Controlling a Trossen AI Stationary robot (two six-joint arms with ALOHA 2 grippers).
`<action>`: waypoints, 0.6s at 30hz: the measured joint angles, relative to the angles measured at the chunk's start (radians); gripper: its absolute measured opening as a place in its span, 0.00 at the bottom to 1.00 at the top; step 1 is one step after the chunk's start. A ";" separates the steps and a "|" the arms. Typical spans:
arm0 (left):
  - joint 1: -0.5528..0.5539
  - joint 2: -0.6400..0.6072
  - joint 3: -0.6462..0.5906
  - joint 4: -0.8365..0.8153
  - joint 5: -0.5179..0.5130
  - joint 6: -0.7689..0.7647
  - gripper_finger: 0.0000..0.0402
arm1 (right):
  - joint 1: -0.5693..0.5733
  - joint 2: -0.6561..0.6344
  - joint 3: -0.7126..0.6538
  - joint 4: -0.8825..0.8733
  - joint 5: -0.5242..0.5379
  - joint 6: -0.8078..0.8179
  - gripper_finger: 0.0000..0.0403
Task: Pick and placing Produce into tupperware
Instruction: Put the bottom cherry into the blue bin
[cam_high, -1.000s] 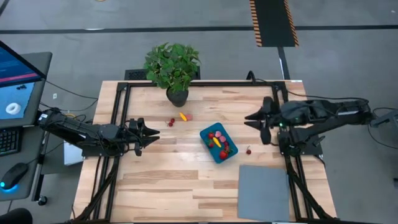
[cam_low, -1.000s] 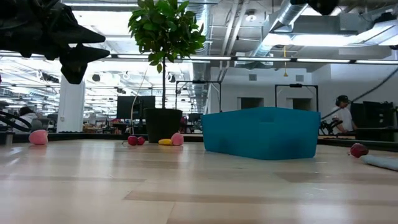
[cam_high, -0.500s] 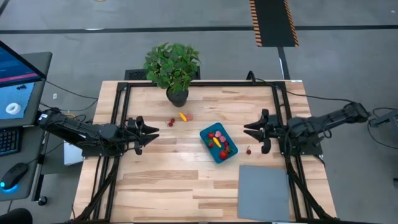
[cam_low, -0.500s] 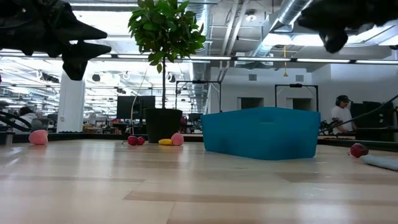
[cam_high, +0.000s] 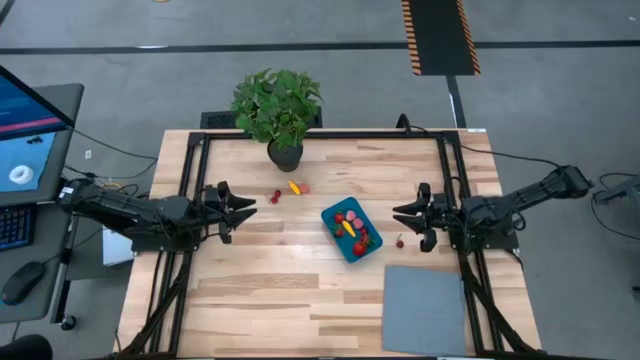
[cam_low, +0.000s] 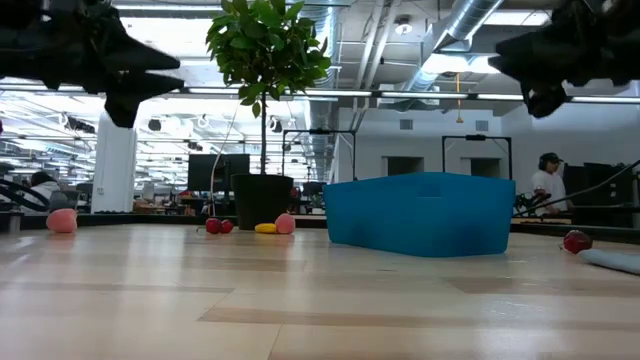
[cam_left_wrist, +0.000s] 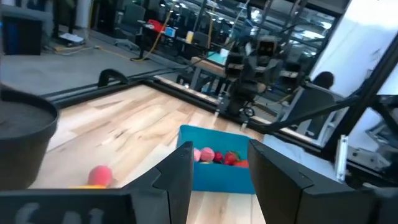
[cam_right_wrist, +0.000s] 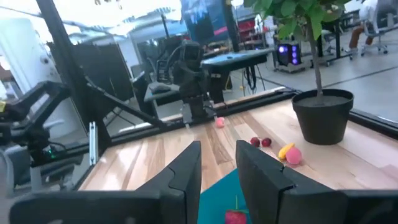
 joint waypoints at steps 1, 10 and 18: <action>0.010 0.008 0.011 0.001 0.016 0.001 0.35 | 0.000 -0.008 -0.021 0.024 -0.001 -0.001 0.30; 0.157 0.142 0.096 -0.018 0.128 0.060 0.35 | -0.004 -0.039 -0.094 0.077 0.003 -0.011 0.30; 0.327 0.341 0.176 -0.158 0.160 0.005 0.35 | -0.003 -0.037 -0.094 0.007 -0.001 0.056 0.31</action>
